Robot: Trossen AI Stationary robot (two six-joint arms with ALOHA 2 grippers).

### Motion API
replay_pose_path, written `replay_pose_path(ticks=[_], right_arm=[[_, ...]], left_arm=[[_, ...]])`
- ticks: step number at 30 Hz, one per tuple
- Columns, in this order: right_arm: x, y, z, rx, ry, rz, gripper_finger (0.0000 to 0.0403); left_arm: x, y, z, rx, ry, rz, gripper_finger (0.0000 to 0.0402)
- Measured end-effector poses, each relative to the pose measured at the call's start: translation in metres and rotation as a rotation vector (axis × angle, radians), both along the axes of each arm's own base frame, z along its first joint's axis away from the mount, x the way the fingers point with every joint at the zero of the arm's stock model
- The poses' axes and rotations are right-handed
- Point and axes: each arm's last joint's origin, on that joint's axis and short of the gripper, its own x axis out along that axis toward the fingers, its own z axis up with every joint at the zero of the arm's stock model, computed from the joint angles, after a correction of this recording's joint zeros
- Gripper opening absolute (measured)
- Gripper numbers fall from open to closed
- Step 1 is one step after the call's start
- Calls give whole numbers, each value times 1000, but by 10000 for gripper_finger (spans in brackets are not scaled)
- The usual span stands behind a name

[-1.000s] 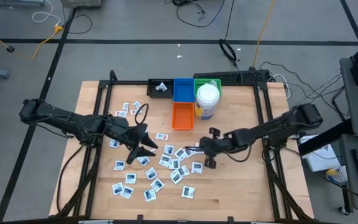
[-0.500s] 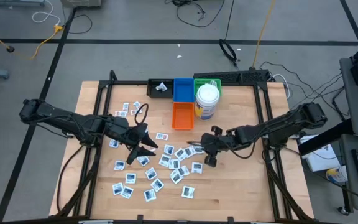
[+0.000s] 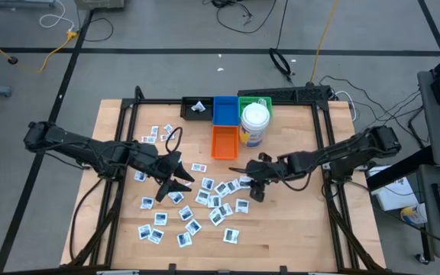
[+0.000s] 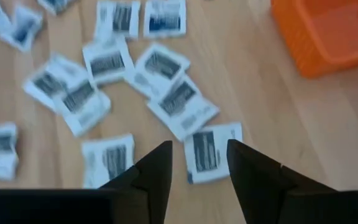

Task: Pick & Place First Aid Supplies
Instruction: Put the gray towelette pack into the black bin

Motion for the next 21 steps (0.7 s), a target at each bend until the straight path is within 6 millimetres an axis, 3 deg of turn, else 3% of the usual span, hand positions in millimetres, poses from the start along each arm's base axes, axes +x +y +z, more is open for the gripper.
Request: replay_pose_path(ticks=[7, 10, 21], right_arm=[[-10, -2, -33, -65, 45, 85, 150], [-2, -2, -39, -55, 3, 101, 150], [7, -4, -74, -103, 96, 145, 150]], left_arm=[[0, 0, 0, -4, 1, 1, 191], [0, 0, 0, -5, 2, 2, 191], [0, 0, 1, -38, 7, 13, 191]])
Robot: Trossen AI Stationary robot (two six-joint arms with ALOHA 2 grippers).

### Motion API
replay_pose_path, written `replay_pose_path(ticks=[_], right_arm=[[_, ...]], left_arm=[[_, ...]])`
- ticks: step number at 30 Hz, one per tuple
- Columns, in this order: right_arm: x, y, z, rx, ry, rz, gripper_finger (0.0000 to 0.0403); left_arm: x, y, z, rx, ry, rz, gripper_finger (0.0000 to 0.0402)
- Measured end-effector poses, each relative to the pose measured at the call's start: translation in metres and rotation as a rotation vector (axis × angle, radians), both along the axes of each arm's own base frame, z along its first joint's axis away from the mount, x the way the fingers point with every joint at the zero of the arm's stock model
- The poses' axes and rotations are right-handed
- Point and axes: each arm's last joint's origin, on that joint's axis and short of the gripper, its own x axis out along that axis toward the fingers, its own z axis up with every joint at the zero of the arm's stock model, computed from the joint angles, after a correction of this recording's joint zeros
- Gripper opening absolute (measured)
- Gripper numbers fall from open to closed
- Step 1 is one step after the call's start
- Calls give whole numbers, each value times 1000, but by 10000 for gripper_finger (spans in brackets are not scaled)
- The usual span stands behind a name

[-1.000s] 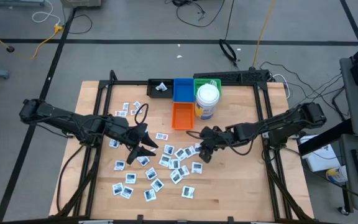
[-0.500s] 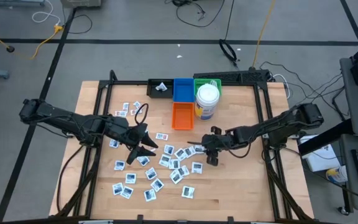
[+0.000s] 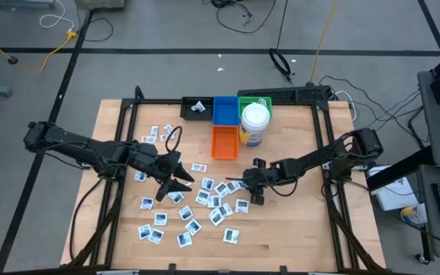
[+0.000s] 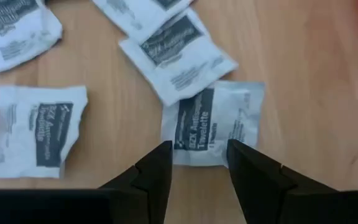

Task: Pick & Place First Aid Supplies
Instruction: Put the gray towelette pack into the black bin

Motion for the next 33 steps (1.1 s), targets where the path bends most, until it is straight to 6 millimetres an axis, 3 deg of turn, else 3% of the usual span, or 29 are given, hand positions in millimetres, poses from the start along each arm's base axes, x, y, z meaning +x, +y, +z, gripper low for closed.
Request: replay_pose_path(ticks=[4, 11, 16, 23, 33], right_arm=[[0, -1, -4, -25, 20, -13, 124], [-1, 4, -4, -27, 26, 6, 13], [-4, 8, -4, -17, 43, -9, 4], [-27, 10, 16, 29, 123, -117, 1], [-21, 15, 57, 73, -158, -27, 1]], left_arm=[[0, 0, 0, -18, 12, 6, 191], [0, 0, -1, -18, 16, 4, 191], [0, 0, -1, -12, 13, 2, 191], [0, 0, -1, 8, 5, -5, 191], [0, 1, 0, 17, -7, 14, 191]])
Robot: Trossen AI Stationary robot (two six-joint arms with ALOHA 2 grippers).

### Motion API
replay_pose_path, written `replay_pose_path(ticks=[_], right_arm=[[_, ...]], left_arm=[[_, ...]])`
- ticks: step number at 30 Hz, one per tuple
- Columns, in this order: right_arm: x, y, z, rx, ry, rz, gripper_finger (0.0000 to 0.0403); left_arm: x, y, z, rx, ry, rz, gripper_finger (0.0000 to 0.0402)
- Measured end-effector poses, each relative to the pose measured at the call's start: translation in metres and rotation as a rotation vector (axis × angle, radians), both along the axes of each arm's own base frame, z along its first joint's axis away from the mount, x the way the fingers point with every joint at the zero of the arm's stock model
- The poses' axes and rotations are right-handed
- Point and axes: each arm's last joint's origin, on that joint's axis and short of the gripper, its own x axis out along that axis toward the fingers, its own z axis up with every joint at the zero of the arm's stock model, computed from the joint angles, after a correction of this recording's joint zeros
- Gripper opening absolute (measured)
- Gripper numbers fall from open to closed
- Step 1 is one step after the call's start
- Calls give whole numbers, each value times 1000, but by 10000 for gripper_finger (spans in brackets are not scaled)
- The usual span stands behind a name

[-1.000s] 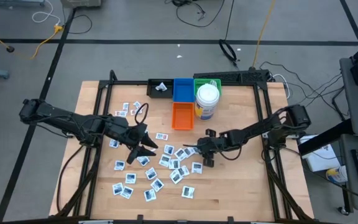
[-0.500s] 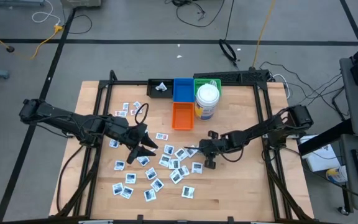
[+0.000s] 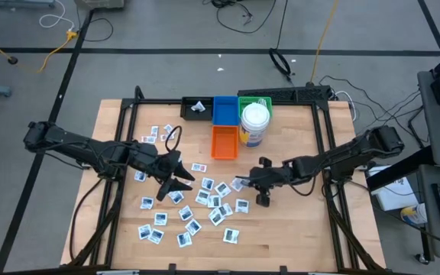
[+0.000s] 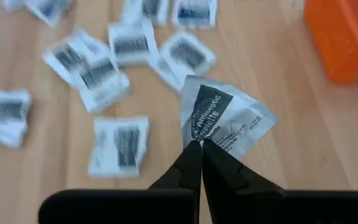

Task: Pick & Place First Aid Supplies
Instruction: Put the gray towelette pack into the black bin

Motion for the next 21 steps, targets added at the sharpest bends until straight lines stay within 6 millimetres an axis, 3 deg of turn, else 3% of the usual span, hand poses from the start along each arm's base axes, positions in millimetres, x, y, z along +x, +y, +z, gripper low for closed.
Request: replay_pose_path(ticks=[7, 21], right_arm=[[10, 2, 10, 28, -144, 4, 0], [32, 8, 60, 52, -708, 82, 0]], left_arm=[[1, 1, 1, 12, -16, 22, 191], [1, 1, 2, 65, -41, 14, 191]])
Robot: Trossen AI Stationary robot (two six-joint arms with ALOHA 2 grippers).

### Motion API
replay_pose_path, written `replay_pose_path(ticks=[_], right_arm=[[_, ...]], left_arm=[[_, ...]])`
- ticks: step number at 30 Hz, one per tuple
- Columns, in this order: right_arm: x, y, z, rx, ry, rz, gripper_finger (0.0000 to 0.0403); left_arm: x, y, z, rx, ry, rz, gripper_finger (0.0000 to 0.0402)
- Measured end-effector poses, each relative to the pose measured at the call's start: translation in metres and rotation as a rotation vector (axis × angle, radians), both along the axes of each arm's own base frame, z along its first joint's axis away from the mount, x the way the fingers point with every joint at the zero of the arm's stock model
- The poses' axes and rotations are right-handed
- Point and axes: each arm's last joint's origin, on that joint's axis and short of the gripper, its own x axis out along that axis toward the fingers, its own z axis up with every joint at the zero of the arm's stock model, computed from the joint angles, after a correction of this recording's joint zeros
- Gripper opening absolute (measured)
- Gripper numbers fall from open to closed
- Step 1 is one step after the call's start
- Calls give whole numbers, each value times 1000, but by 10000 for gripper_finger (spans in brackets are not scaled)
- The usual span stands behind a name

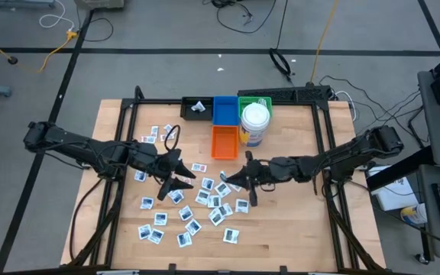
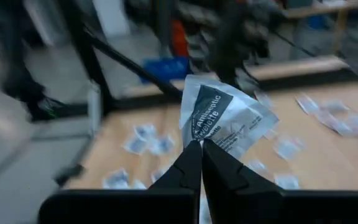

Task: Pick & Place First Aid Supplies
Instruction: Put the gray towelette pack into the black bin

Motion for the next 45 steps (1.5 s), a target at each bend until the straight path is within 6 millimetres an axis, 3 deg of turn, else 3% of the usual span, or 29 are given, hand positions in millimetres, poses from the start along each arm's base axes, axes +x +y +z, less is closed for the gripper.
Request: replay_pose_path(ticks=[4, 19, 33, 45], right_arm=[[1, 0, 10, 46, -95, 110, 0], [6, -10, 15, 133, -45, 205, 0], [6, -9, 12, 145, -9, 219, 0], [6, -11, 12, 178, 0, 257, 0]], left_arm=[[0, 1, 0, 54, -15, 24, 191], [28, 5, -4, 274, -187, 38, 191], [76, -2, 7, 388, -159, -113, 191], [79, -2, 14, 430, -205, -132, 191]])
